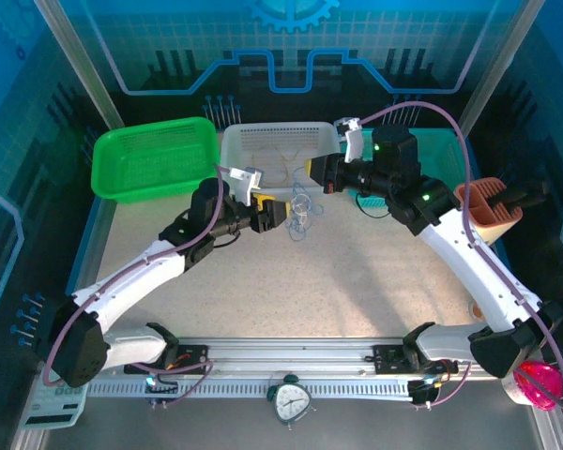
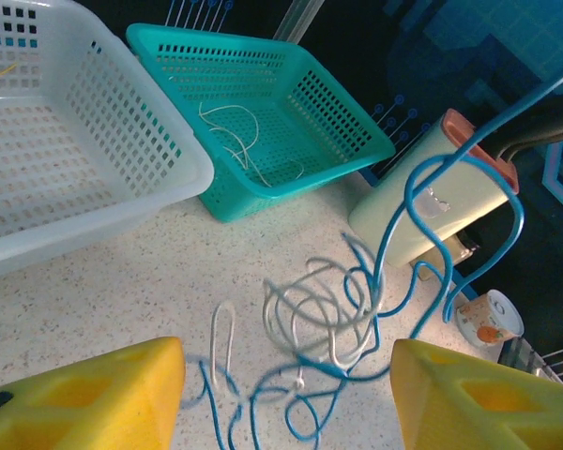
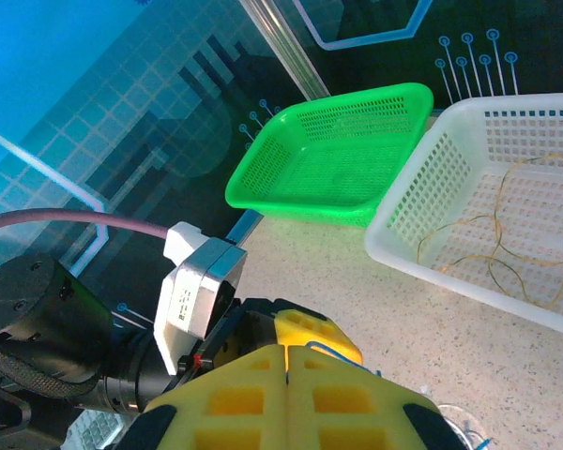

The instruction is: Untangle the cables

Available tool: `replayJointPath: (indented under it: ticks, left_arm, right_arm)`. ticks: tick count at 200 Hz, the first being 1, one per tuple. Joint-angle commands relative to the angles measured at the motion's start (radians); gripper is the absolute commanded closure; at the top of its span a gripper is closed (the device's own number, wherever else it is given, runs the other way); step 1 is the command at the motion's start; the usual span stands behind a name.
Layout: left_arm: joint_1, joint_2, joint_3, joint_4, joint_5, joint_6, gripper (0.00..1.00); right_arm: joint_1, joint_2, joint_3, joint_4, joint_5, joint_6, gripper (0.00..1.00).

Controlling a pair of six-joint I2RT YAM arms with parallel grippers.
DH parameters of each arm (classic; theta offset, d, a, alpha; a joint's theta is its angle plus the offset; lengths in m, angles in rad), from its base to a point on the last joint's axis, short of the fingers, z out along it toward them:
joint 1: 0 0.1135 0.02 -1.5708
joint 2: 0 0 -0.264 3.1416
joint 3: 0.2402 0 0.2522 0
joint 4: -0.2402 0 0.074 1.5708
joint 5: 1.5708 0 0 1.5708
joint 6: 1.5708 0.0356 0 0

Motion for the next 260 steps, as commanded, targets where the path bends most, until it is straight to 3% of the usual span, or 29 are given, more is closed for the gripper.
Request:
replayJointPath:
  ticks: [1, 66, 167, 239, 260]
  left_arm:
    - [-0.025, -0.007, -0.022, 0.051, 0.029, -0.011, 0.39]
    - [-0.128, -0.118, -0.107, 0.070, -0.158, -0.002, 0.40]
    - [-0.142, -0.068, -0.056, 0.086, -0.288, 0.038, 0.40]
    - [-0.141, -0.050, -0.058, 0.076, -0.364, 0.061, 0.97]
    - [-0.138, -0.056, -0.069, 0.061, -0.371, 0.064, 1.00]
  right_arm:
    - [0.019, 0.000, 0.031, 0.027, -0.010, 0.008, 1.00]
    - [0.039, 0.007, 0.026, 0.043, -0.006, 0.016, 1.00]
    - [0.090, 0.001, 0.013, 0.070, -0.001, 0.040, 1.00]
    - [0.084, -0.007, 0.025, 0.059, 0.011, 0.026, 1.00]
    - [0.064, -0.014, 0.030, 0.053, 0.020, 0.017, 1.00]
